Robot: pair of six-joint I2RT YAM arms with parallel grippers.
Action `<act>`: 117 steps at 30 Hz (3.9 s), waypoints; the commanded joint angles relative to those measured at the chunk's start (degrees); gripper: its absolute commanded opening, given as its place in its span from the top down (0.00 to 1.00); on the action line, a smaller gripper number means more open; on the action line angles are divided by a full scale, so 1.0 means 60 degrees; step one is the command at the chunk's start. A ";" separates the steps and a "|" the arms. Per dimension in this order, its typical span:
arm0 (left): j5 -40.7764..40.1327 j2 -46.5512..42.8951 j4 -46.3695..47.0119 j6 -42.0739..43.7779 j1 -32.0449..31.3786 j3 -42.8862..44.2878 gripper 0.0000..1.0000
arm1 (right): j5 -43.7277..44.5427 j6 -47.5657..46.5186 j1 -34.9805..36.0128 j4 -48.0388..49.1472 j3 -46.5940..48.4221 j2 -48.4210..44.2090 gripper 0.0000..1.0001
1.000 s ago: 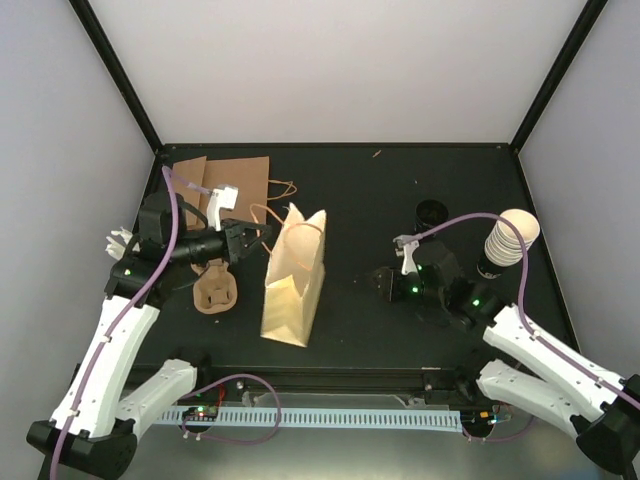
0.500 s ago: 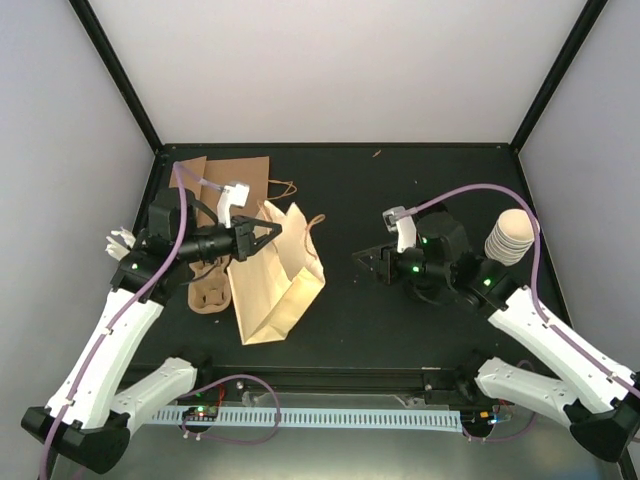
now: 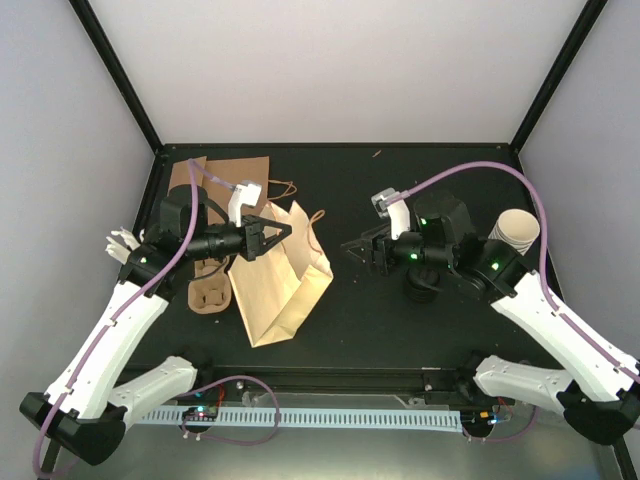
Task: Pack the takeout coffee
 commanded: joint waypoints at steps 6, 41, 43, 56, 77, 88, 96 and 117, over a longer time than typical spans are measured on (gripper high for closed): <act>-0.0289 0.0097 0.0369 -0.0107 -0.0354 0.0372 0.98 | 0.2791 -0.0336 0.1732 -0.1556 0.2066 0.1843 0.21; -0.1432 -0.0149 -0.0897 0.0317 -0.0444 0.0968 0.98 | 0.7218 0.1090 0.1887 -0.1961 0.2966 0.3504 0.75; -0.1503 -0.0142 -0.1091 0.0365 -0.0439 0.1106 0.96 | 0.7285 0.1090 0.1774 -0.1938 0.2821 0.3369 0.84; -0.3353 -0.0410 -0.2294 0.0282 -0.0447 0.1345 0.91 | 0.7416 0.0566 0.1396 -0.2044 0.2759 0.2909 0.99; -0.7205 -0.0217 -0.4311 0.0959 -0.0433 0.1942 0.91 | 0.9279 0.0285 0.1385 -0.2960 0.2242 0.2134 0.92; -0.7875 0.0032 -0.4536 0.1110 -0.0418 0.2061 0.91 | 0.9661 0.0405 0.1035 -0.3482 0.2188 0.2131 0.88; -0.5031 -0.0023 -0.2779 0.0925 -0.0418 0.1384 0.90 | 0.8267 -0.0054 0.1033 -0.2697 0.1963 0.2010 0.78; -0.3973 -0.0042 -0.1934 0.0369 -0.0418 0.1031 0.71 | 0.5953 -0.0631 0.1031 -0.1783 0.1908 0.1619 0.65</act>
